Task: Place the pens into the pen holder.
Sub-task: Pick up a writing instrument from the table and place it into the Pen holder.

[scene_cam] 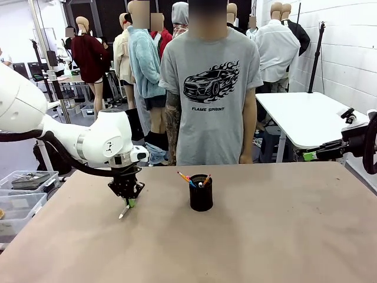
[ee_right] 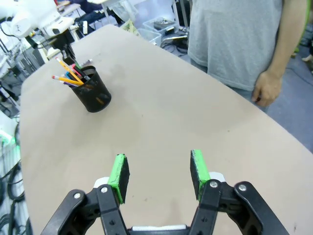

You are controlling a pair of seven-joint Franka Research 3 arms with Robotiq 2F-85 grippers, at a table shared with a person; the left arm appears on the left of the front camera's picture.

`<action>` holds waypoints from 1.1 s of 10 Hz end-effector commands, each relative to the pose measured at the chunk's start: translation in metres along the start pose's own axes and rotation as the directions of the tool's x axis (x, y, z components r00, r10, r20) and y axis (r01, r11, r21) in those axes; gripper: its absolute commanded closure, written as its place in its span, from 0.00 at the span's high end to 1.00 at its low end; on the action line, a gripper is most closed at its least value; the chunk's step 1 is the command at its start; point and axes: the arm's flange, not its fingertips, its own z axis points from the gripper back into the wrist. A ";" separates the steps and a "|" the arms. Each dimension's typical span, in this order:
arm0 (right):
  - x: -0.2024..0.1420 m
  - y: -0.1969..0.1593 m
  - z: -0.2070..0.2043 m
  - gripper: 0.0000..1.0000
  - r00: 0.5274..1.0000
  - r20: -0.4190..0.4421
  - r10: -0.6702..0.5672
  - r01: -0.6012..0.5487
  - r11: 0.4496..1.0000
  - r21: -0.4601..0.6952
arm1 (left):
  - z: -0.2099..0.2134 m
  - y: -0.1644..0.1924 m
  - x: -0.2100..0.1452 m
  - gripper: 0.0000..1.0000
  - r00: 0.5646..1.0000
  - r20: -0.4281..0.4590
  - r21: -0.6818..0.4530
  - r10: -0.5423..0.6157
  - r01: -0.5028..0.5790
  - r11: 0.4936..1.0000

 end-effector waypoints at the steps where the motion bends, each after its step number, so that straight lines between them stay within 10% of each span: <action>1: 0.001 0.001 -0.002 0.64 1.000 -0.014 -0.005 0.005 1.000 -0.005 | 0.032 0.002 -0.036 0.00 0.983 0.126 -0.007 -0.136 0.138 0.990; 5: 0.001 0.001 -0.002 0.64 1.000 -0.014 -0.005 0.005 1.000 -0.005 | 0.088 -0.002 -0.090 0.00 0.788 0.437 -0.164 -0.434 0.544 0.823; 11: 0.001 0.001 -0.002 0.64 1.000 -0.014 -0.005 0.005 1.000 -0.005 | 0.102 -0.054 -0.108 0.00 0.468 0.765 -0.119 -0.442 0.777 0.618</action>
